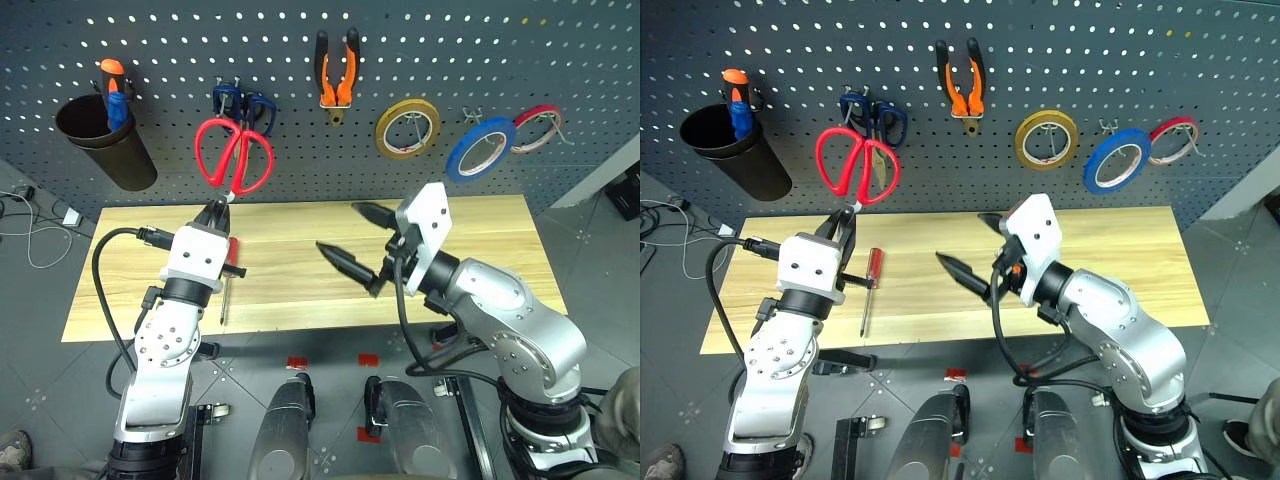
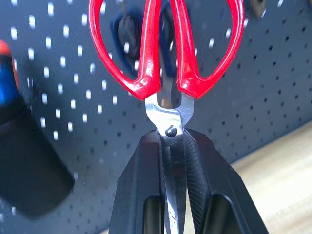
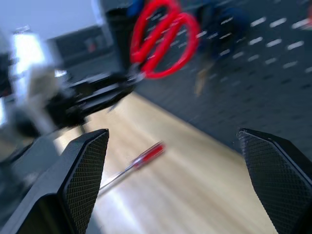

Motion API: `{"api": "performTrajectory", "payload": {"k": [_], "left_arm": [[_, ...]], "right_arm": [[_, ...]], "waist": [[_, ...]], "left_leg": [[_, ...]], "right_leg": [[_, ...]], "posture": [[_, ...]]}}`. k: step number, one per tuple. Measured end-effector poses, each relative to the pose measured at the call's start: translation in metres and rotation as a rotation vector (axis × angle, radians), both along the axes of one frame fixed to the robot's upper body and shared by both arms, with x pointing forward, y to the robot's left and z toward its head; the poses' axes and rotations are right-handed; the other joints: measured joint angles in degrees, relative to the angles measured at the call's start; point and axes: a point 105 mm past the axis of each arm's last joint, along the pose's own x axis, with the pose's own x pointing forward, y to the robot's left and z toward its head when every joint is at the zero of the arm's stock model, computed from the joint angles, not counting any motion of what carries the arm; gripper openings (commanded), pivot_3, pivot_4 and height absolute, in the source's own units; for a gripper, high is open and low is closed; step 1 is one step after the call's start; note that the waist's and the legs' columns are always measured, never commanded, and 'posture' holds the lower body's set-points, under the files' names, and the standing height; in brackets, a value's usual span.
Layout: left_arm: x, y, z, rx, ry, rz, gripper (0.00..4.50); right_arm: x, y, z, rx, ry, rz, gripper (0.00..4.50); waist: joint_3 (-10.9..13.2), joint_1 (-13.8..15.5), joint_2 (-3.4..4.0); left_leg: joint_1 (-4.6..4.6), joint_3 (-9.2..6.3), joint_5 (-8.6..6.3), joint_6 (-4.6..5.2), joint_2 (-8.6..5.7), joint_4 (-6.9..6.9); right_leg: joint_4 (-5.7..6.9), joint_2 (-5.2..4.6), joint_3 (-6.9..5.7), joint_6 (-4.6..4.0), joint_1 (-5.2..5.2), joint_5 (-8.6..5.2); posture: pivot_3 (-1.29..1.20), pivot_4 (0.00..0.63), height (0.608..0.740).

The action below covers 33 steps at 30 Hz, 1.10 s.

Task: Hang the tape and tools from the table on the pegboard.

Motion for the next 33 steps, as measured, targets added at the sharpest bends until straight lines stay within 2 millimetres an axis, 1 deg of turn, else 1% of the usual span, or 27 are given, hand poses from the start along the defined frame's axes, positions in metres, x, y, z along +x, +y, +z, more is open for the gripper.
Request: {"api": "performTrajectory", "payload": {"k": [2,5,8,10,13,17,19,23,25,26,27,28,29,31,33], "left_arm": [[0.001,-0.002,0.009,0.008,-0.034,-0.008,0.29],[0.007,-0.003,0.015,0.012,-0.052,-0.006,0.29],[0.014,-0.001,0.019,0.012,-0.057,0.007,0.29],[0.016,0.001,0.017,0.014,-0.052,0.016,0.29],[0.029,0.006,0.014,0.015,-0.018,0.051,0.29],[0.043,0.014,0.000,0.008,0.047,0.095,0.29],[0.052,0.012,-0.007,-0.002,0.077,0.093,1.01],[0.068,0.004,-0.006,-0.018,0.100,0.060,2.19],[0.073,0.003,-0.010,-0.038,0.129,0.049,2.80],[0.076,0.003,-0.018,-0.050,0.170,0.045,3.16],[0.079,0.004,-0.028,-0.057,0.214,0.044,3.41],[0.080,0.006,-0.039,-0.067,0.264,0.047,3.41],[0.081,0.010,-0.056,-0.105,0.348,0.052,3.41],[0.076,0.020,-0.093,-0.185,0.511,0.070,3.41],[0.063,0.029,-0.129,-0.273,0.669,0.081,3.41]], "right_arm": [[0.008,-0.007,0.007,0.018,-0.031,-0.058,4.50],[0.013,-0.011,0.007,0.022,-0.036,-0.092,4.50],[0.013,-0.012,0.007,0.023,-0.038,-0.098,4.50],[0.014,-0.012,0.007,0.024,-0.042,-0.100,4.50],[0.017,-0.012,0.009,0.015,-0.046,-0.107,4.50],[0.018,-0.012,0.013,0.019,-0.060,-0.106,4.50],[0.020,-0.012,0.012,0.017,-0.055,-0.110,4.50],[0.020,-0.011,0.013,0.022,-0.059,-0.108,4.50],[0.020,-0.010,0.012,0.017,-0.059,-0.107,4.50],[0.020,-0.009,0.011,0.016,-0.056,-0.108,4.50],[0.020,-0.008,0.010,0.015,-0.052,-0.108,4.50],[0.021,-0.008,0.008,0.013,-0.038,-0.111,4.50],[0.021,-0.008,0.000,0.004,0.001,-0.116,4.50],[0.020,-0.006,-0.022,-0.035,0.091,-0.109,4.50],[0.014,-0.002,-0.048,-0.104,0.189,-0.083,4.50]], "waist": [[0.0,0.0,-0.02],[0.0,0.0,-0.02],[0.0,0.0,-0.02],[0.0,-0.2,-0.02],[0.0,-0.2,-0.02],[0.0,-0.3,-0.03],[0.0,-0.3,-0.03],[0.0,-0.2,-0.05],[0.0,-0.3,-0.06],[0.0,-0.3,-0.06],[0.0,-0.5,-0.06],[0.0,-0.6,-0.07],[-0.1,-0.9,-0.09],[-0.1,-1.5,-0.13],[-0.1,-1.9,-0.15]], "left_leg": [[0.00,0.00,0.00,0.00,0.00,0.00],[0.00,0.01,0.00,0.00,0.00,-0.01],[0.00,0.01,0.00,0.00,0.00,-0.01],[0.00,0.03,0.00,0.00,0.00,0.00],[0.01,-0.01,0.00,0.01,0.00,0.08],[0.02,0.02,0.00,0.01,-0.01,0.09],[0.01,-0.01,0.01,0.01,-0.01,0.09],[0.01,0.01,0.02,-0.01,-0.02,0.11],[0.02,0.03,0.05,-0.07,-0.02,0.12],[0.02,0.02,0.07,-0.09,-0.02,0.11],[0.02,0.03,0.08,-0.12,-0.02,0.11],[0.04,0.03,0.09,-0.14,-0.02,0.11],[0.06,0.03,0.11,-0.17,-0.01,0.09],[0.06,0.04,0.13,-0.21,0.00,0.10],[0.06,0.07,0.13,-0.20,0.00,0.10]], "right_leg": [[0.01,0.01,0.00,0.00,0.00,0.00],[0.01,0.01,-0.01,-0.01,0.00,0.00],[0.01,0.01,-0.01,-0.04,0.00,0.02],[0.02,0.01,0.01,-0.07,0.00,0.04],[0.12,0.02,-0.03,-0.03,0.00,0.02],[0.15,0.01,0.01,-0.04,0.00,0.03],[0.16,0.01,-0.02,-0.25,0.00,0.15],[0.16,0.01,-0.01,-0.28,0.00,0.17],[0.17,0.00,0.00,-0.28,0.00,0.17],[0.18,0.00,0.00,-0.28,0.00,0.17],[0.18,0.01,0.00,-0.28,0.00,0.17],[0.20,0.01,0.00,-0.28,0.00,0.17],[0.21,0.01,0.01,-0.28,0.01,0.17],[0.21,0.01,0.02,-0.28,0.00,0.16],[0.20,0.01,0.07,-0.28,-0.01,0.16]], "posture": [[-0.04,0.287,0.740],[-0.05,0.287,0.740],[-0.05,0.289,0.740],[-0.06,0.289,0.740],[-0.06,0.288,0.740],[-0.06,0.287,0.740],[-0.06,0.286,0.740],[-0.07,0.286,0.740],[-0.07,0.287,0.740],[-0.07,0.287,0.740],[-0.07,0.287,0.740],[-0.07,0.287,0.740],[-0.08,0.295,0.740],[-0.08,0.304,0.740],[-0.08,0.312,0.740]]}}
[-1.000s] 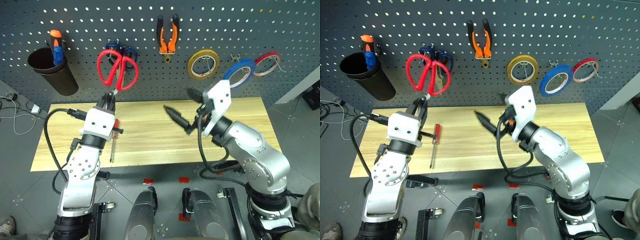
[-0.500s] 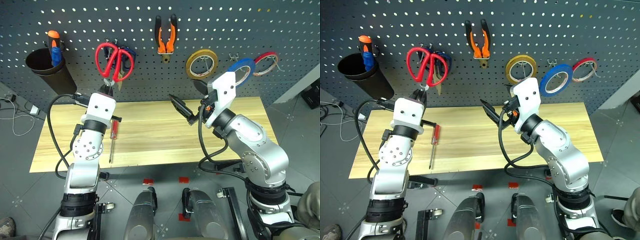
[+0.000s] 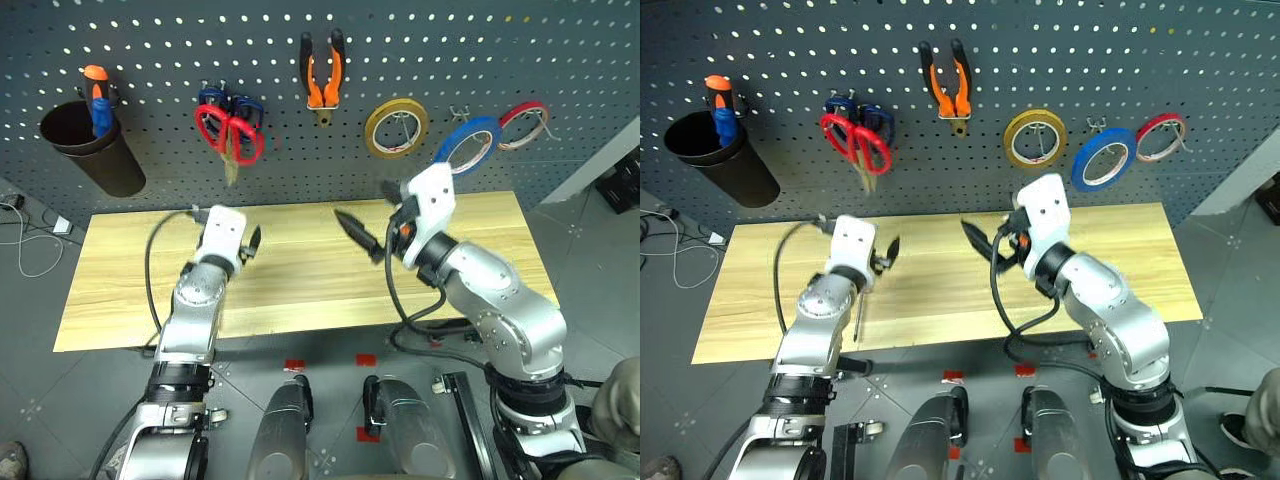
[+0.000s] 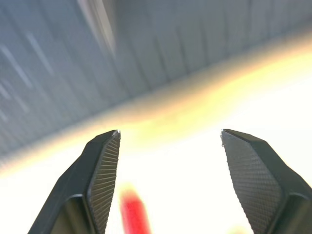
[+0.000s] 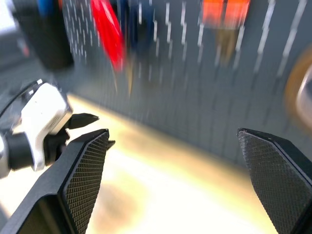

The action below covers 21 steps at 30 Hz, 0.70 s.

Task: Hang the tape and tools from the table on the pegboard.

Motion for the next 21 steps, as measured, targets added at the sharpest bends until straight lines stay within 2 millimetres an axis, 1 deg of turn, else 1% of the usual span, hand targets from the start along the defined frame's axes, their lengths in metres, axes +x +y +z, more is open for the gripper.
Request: {"api": "performTrajectory", "payload": {"k": [1,2,3,6,7,8,10,14,16,18,19,21], "left_arm": [[-0.007,0.005,-0.012,-0.036,0.057,0.016,3.41],[-0.012,0.012,-0.020,-0.061,0.096,0.037,3.59],[-0.015,0.019,-0.022,-0.080,0.119,0.062,3.77],[-0.018,0.046,-0.014,-0.106,0.128,0.143,4.48],[-0.017,0.053,-0.010,-0.115,0.129,0.163,4.48],[-0.015,0.055,-0.006,-0.122,0.131,0.169,4.48],[-0.010,0.056,-0.004,-0.147,0.149,0.171,4.48],[-0.001,0.054,-0.011,-0.199,0.214,0.174,4.48],[0.006,0.050,-0.018,-0.221,0.287,0.143,4.48],[0.012,0.045,-0.022,-0.205,0.338,0.091,4.48],[0.014,0.044,-0.022,-0.191,0.348,0.069,4.30],[0.017,0.047,-0.019,-0.184,0.347,0.061,3.91]], "right_arm": [[-0.005,0.004,-0.010,-0.026,0.039,0.020,4.50],[-0.009,0.008,-0.016,-0.051,0.065,0.044,4.50],[-0.014,0.013,-0.018,-0.062,0.076,0.067,4.50],[-0.026,0.027,-0.017,-0.056,0.089,0.134,4.50],[-0.029,0.031,-0.017,-0.054,0.097,0.149,4.50],[-0.031,0.034,-0.017,-0.059,0.101,0.161,4.50],[-0.032,0.040,-0.014,-0.072,0.094,0.185,4.50],[-0.032,0.046,-0.003,-0.079,0.061,0.213,4.50],[-0.030,0.051,0.001,-0.100,0.048,0.239,4.50],[-0.031,0.058,0.009,-0.115,0.018,0.276,4.50],[-0.032,0.060,0.013,-0.117,0.004,0.296,4.50],[-0.034,0.061,0.014,-0.124,0.003,0.323,4.50]], "waist": [[0.0,-0.1,0.00],[0.0,-0.1,-0.02],[0.0,0.0,-0.02],[0.0,0.2,-0.03],[0.0,0.3,-0.03],[0.0,0.3,-0.03],[0.0,0.7,-0.04],[0.1,0.6,-0.12],[0.1,0.6,-0.20],[0.2,0.5,-0.25],[0.2,0.4,-0.25],[0.2,0.1,-0.25]], "left_leg": [[0.00,-0.01,0.00,0.00,0.01,0.00],[0.00,-0.04,-0.01,0.02,0.02,0.01],[0.00,-0.08,-0.09,0.15,0.02,0.01],[0.03,-0.18,-0.06,0.11,0.03,0.02],[0.04,-0.17,-0.05,0.12,0.02,0.04],[0.03,-0.15,-0.05,0.13,0.01,0.07],[0.03,-0.15,-0.03,0.17,-0.05,0.10],[0.03,-0.15,-0.03,0.19,-0.05,0.06],[0.03,-0.18,-0.02,0.19,-0.03,0.02],[0.02,-0.18,-0.02,0.19,-0.02,-0.01],[0.02,-0.15,-0.03,0.19,-0.02,-0.01],[0.02,-0.09,-0.05,0.19,-0.02,-0.02]], "right_leg": [[0.03,0.00,0.00,0.00,-0.01,0.00],[0.07,0.01,-0.01,0.00,-0.02,-0.01],[0.12,0.01,-0.04,0.01,-0.03,-0.01],[0.18,0.03,-0.10,0.27,-0.01,-0.16],[0.18,0.02,-0.08,0.28,0.00,-0.17],[0.17,0.02,-0.06,0.28,0.01,-0.17],[0.13,-0.02,-0.06,0.29,0.05,-0.17],[0.12,-0.03,-0.06,0.29,0.04,-0.15],[0.19,0.00,-0.11,0.28,-0.02,-0.15],[0.17,0.01,-0.13,0.26,-0.03,-0.14],[0.13,0.01,-0.09,0.16,-0.03,-0.08],[0.05,0.00,-0.02,0.02,-0.03,0.00]], "posture": [[-0.08,0.320,0.740],[-0.07,0.325,0.740],[-0.06,0.331,0.740],[-0.05,0.344,0.740],[-0.05,0.349,0.740],[-0.05,0.354,0.740],[-0.04,0.359,0.740],[-0.05,0.369,0.740],[-0.05,0.369,0.740],[-0.07,0.369,0.740],[-0.07,0.367,0.740],[-0.07,0.362,0.740]]}}
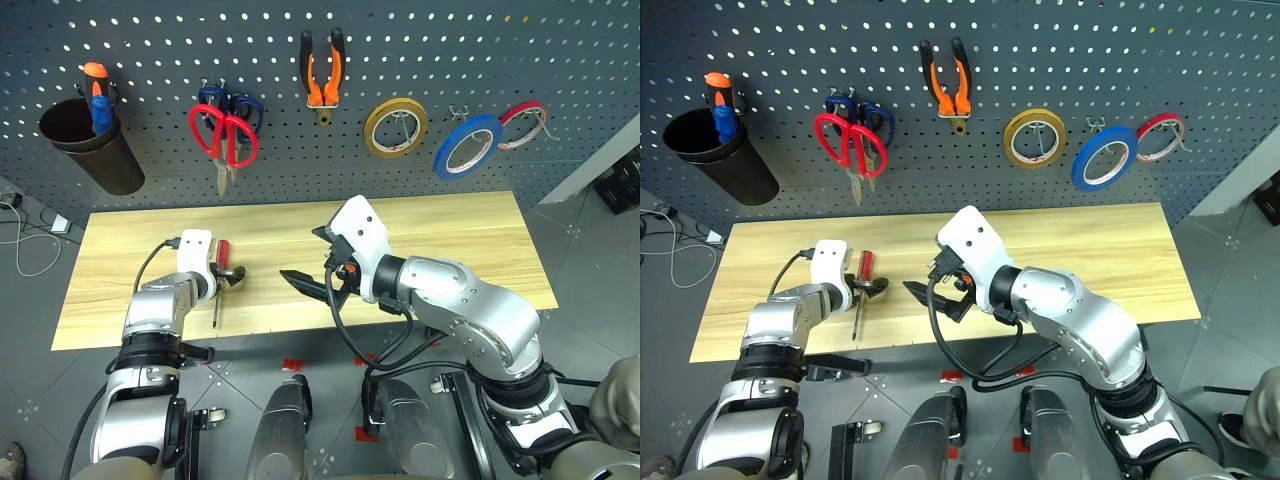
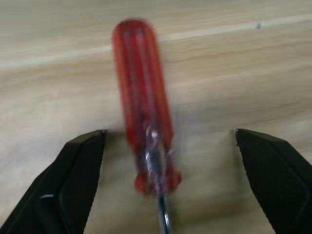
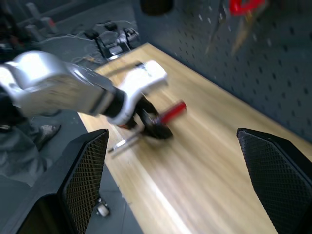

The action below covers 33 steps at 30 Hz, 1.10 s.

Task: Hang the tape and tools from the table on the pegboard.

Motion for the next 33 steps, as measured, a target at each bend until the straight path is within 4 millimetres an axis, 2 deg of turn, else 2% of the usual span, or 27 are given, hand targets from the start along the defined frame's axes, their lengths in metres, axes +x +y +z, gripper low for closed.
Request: {"api": "performTrajectory", "payload": {"k": [4,9,10,15,20,25,30,33], "left_arm": [[-0.003,0.009,0.000,0.019,0.010,0.001,2.64],[-0.009,0.011,-0.004,0.023,0.013,-0.022,1.03],[-0.012,0.011,-0.004,0.026,0.008,-0.030,0.85],[-0.025,0.020,0.009,0.095,-0.062,-0.064,0.86],[-0.054,0.037,0.068,0.288,-0.490,0.067,0.86],[-0.083,0.033,0.124,0.288,-0.812,0.231,0.86],[-0.099,0.043,0.188,0.346,-1.037,0.347,0.86],[-0.098,0.038,0.226,0.380,-1.152,0.332,0.86]], "right_arm": [[-0.004,-0.003,-0.008,-0.048,0.016,0.052,4.50],[-0.008,-0.006,-0.015,-0.099,0.018,0.103,4.50],[-0.009,-0.006,-0.015,-0.098,0.014,0.110,4.50],[-0.007,-0.008,-0.014,-0.098,-0.003,0.109,4.50],[-0.002,-0.012,-0.017,-0.067,-0.008,0.044,4.50],[0.001,-0.012,-0.011,-0.026,-0.025,0.009,4.50],[0.006,-0.017,-0.001,0.007,-0.073,-0.036,4.50],[0.010,-0.021,0.011,0.082,-0.064,-0.059,4.50]], "waist": [[0.0,0.0,0.00],[0.0,0.1,0.00],[0.0,0.0,0.00],[0.0,0.0,-0.01],[-0.1,0.3,-0.15],[-0.5,1.5,-0.50],[-0.7,2.3,-0.67],[-0.8,2.8,-0.78]], "left_leg": [[-0.02,0.05,-0.02,0.01,0.01,-0.05],[-0.02,0.03,-0.03,0.02,0.01,-0.03],[-0.02,0.04,-0.03,0.02,0.01,-0.03],[-0.03,0.03,0.00,-0.06,0.03,-0.05],[-0.06,0.03,0.02,-0.22,0.04,-0.12],[-0.08,-0.03,-0.08,-0.05,0.02,-0.03],[-0.07,-0.12,-0.09,-0.02,0.00,0.04],[-0.06,-0.17,-0.04,-0.08,0.00,0.08]], "right_leg": [[-0.17,-0.02,0.02,0.00,0.00,-0.01],[-0.16,-0.04,0.02,0.00,0.01,-0.01],[-0.15,-0.04,0.03,0.00,0.01,-0.01],[-0.18,-0.05,0.02,-0.01,0.01,0.00],[-0.37,-0.10,0.00,-0.02,0.03,0.01],[-0.28,-0.10,-0.10,-0.01,0.07,0.01],[-0.21,-0.07,-0.19,0.01,0.14,0.02],[-0.12,-0.04,-0.24,0.01,0.15,0.03]], "posture": [[-0.07,0.356,0.740],[-0.07,0.332,0.740],[-0.07,0.324,0.740],[-0.06,0.295,0.740],[-0.03,0.264,0.740],[0.01,0.249,0.740],[0.02,0.244,0.740],[0.01,0.239,0.740]]}}
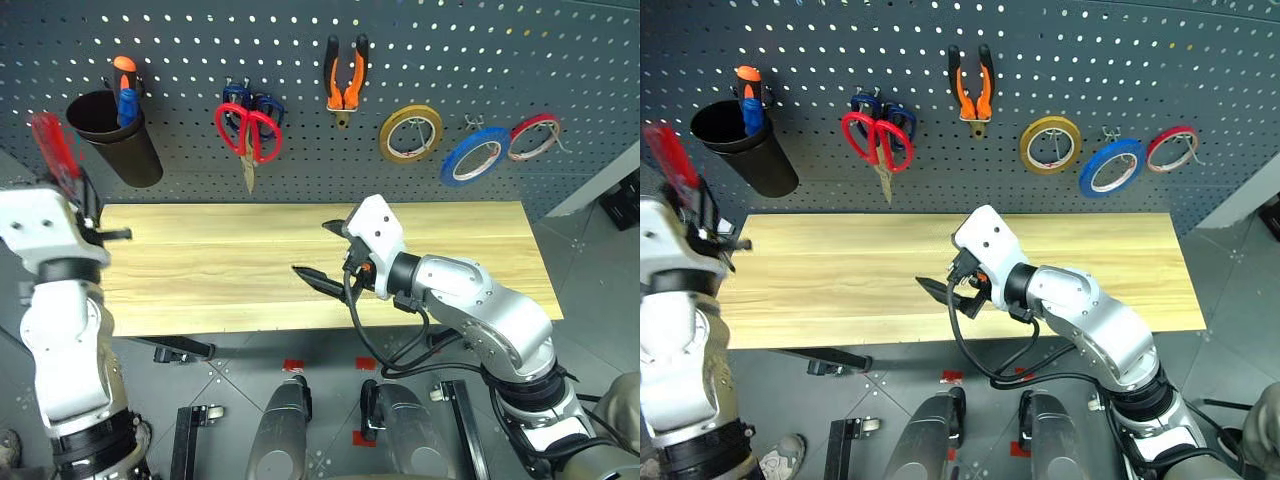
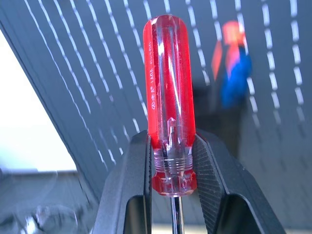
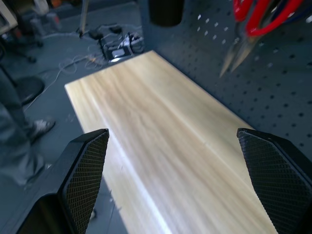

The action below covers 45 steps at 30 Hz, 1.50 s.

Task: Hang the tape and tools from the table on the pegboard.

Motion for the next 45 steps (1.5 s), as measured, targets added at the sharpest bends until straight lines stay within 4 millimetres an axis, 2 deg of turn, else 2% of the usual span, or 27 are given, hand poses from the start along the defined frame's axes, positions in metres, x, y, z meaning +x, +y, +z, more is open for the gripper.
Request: {"api": "performTrajectory", "payload": {"k": [4,6,9,13,18,25,31,35,40,45], "left_arm": [[0.009,-0.008,0.058,0.037,-0.169,-0.065,0.86],[0.019,-0.009,0.075,0.031,-0.215,-0.110,0.86],[0.040,-0.012,0.084,0.009,-0.233,-0.173,0.86],[0.060,-0.014,0.089,-0.006,-0.243,-0.224,0.86],[0.067,-0.005,0.084,0.004,-0.242,-0.211,0.86],[0.056,0.023,0.070,0.018,-0.217,-0.096,0.86],[0.059,0.031,0.058,0.020,-0.205,-0.060,0.86],[0.064,0.034,0.049,0.007,-0.192,-0.046,2.14],[0.061,0.028,0.051,-0.001,-0.222,-0.060,3.66],[0.042,-0.006,0.046,0.073,-0.236,-0.138,3.66]], "right_arm": [[0.001,0.005,0.021,0.065,-0.016,0.004,4.50],[0.000,0.009,0.026,0.073,-0.023,0.007,4.50],[0.001,0.012,0.026,0.078,-0.015,-0.004,4.50],[0.000,0.016,0.025,0.079,-0.009,-0.009,4.50],[-0.001,0.018,0.023,0.066,-0.010,-0.014,4.50],[0.001,0.018,0.027,0.102,-0.006,-0.030,4.50],[0.004,0.022,0.042,0.164,-0.025,-0.032,4.50],[0.005,0.023,0.044,0.177,-0.029,-0.028,4.50],[0.005,0.023,0.044,0.177,-0.030,-0.026,4.50],[0.006,0.018,0.039,0.169,-0.021,-0.037,4.50]], "waist": [[-0.2,0.2,-0.05],[-0.5,0.2,-0.07],[-0.8,0.0,-0.13],[-0.8,-0.6,-0.17],[-0.8,-1.6,-0.18],[-0.9,-2.6,-0.20],[-1.1,-2.5,-0.36],[-1.1,-2.5,-0.42],[-1.2,-2.5,-0.45],[-1.3,-2.5,-0.45]], "left_leg": [[0.02,-0.05,0.15,-0.25,-0.02,0.00],[0.02,-0.05,0.16,-0.26,-0.02,-0.02],[0.01,-0.03,0.16,-0.25,-0.03,-0.04],[0.00,-0.02,0.16,-0.25,-0.04,-0.03],[0.01,0.03,0.16,-0.26,0.00,-0.02],[0.01,0.03,0.17,-0.26,0.00,-0.01],[0.02,0.01,0.17,-0.25,-0.02,0.05],[0.02,0.03,0.17,-0.25,-0.01,0.05],[0.02,0.02,0.17,-0.25,-0.01,0.04],[0.03,0.06,0.17,-0.25,-0.01,0.03]], "right_leg": [[0.12,0.02,-0.03,0.00,-0.01,0.00],[0.11,0.02,-0.04,-0.01,-0.01,0.00],[0.05,0.02,-0.04,-0.01,-0.01,0.00],[0.02,0.02,-0.04,-0.01,-0.01,0.00],[0.08,0.02,0.00,-0.02,-0.05,0.01],[0.15,0.02,0.01,-0.02,-0.06,0.01],[0.22,0.01,0.01,-0.03,-0.05,0.01],[0.22,0.01,0.01,-0.03,-0.06,0.01],[0.22,0.01,0.01,-0.03,-0.06,0.02],[0.21,0.00,0.08,-0.03,-0.06,0.02]], "posture": [[0.00,0.235,0.740],[-0.01,0.234,0.740],[-0.03,0.235,0.740],[-0.05,0.234,0.740],[-0.06,0.235,0.740],[-0.05,0.236,0.740],[-0.04,0.235,0.740],[-0.04,0.233,0.740],[-0.04,0.232,0.740],[-0.01,0.227,0.740]]}}
